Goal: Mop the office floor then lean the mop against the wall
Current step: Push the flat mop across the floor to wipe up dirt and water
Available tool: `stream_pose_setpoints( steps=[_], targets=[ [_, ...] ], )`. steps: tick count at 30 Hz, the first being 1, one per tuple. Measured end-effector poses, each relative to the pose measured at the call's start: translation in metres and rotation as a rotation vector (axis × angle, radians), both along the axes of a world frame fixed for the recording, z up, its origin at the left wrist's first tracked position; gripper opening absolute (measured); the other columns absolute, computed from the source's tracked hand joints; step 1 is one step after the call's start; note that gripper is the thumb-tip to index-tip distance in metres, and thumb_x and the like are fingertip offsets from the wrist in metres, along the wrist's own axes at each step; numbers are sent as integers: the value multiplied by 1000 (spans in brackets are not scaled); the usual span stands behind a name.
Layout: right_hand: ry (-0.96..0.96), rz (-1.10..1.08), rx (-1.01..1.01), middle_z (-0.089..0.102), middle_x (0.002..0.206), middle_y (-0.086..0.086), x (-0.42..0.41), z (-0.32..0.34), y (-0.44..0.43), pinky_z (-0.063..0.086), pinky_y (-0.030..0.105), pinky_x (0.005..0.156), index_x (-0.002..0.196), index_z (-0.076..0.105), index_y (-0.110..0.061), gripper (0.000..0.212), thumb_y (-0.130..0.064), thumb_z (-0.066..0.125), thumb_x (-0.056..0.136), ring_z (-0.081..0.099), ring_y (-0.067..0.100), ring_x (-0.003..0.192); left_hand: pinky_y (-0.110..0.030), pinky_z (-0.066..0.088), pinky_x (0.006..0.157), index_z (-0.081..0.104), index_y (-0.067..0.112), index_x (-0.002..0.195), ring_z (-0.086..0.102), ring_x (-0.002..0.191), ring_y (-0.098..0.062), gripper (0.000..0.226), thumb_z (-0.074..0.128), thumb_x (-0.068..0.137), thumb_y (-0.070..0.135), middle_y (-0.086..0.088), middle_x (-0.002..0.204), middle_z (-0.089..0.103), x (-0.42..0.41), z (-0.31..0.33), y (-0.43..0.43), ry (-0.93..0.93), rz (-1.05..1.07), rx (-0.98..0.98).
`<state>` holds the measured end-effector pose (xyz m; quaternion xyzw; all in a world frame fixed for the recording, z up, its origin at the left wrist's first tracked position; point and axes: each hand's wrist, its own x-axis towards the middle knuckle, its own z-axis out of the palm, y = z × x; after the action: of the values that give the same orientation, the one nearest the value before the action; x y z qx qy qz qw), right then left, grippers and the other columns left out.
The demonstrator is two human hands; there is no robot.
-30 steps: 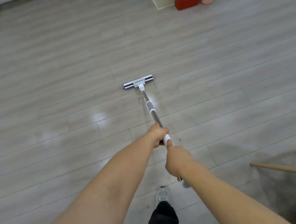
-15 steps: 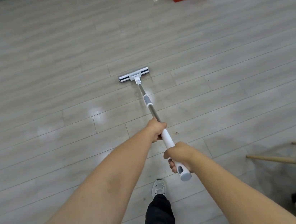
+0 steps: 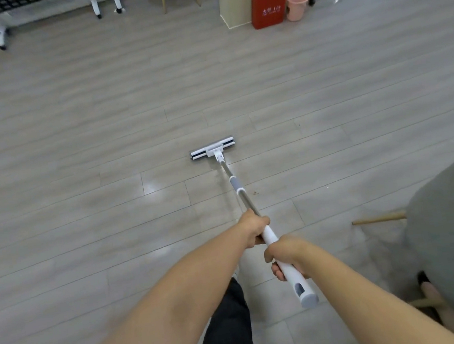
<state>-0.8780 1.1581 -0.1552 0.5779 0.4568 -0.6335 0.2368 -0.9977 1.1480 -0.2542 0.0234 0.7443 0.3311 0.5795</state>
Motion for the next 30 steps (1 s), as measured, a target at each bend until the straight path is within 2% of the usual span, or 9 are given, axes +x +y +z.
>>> stream_pose_setpoints(
  steps=[5,9,14,19,24,27,30],
  targets=[
    [44,-31,-7,57,61,9,50,2,-43,50,27,49,107,55,-4,20,3,55,89,52,16,46,-34,54,55,50,8,117,63,82,-23,24,59,95,9,-13,102,60,52,13,-44,26,11,13],
    [69,-26,-23,50,57,7,79,14,-75,44,24,45,101,54,-3,14,6,49,91,45,13,42,-35,56,57,50,6,118,64,81,-23,26,60,94,10,-12,98,61,82,23,-74,12,-7,-4],
    [32,-12,-33,50,55,6,95,30,-87,43,25,43,100,58,-3,14,4,49,91,44,13,40,-32,52,52,51,5,123,63,78,-21,31,60,94,10,-10,96,60,100,35,-87,-19,14,-1],
    [51,-19,-31,50,51,4,73,58,-68,42,23,41,96,57,-2,15,6,46,91,44,12,39,-32,52,57,52,3,123,62,75,-23,34,62,91,10,-11,92,60,81,50,-69,-58,79,18],
    [63,25,7,50,54,6,44,91,-23,43,21,40,93,56,-2,13,7,47,91,44,14,39,-31,49,52,50,6,103,57,66,-20,13,59,94,9,-8,79,54,49,66,-26,-135,167,17],
    [64,30,47,49,54,7,26,100,0,43,21,40,97,54,-2,14,7,47,89,44,14,37,-32,50,56,50,5,103,56,70,-22,12,56,93,6,-9,81,52,27,67,4,-142,224,38],
    [57,56,78,50,52,7,9,98,14,44,23,43,97,53,-3,15,6,48,86,45,15,37,-31,50,57,48,7,93,53,66,-22,7,53,92,2,-9,73,51,10,62,24,-141,238,21]
  ],
)
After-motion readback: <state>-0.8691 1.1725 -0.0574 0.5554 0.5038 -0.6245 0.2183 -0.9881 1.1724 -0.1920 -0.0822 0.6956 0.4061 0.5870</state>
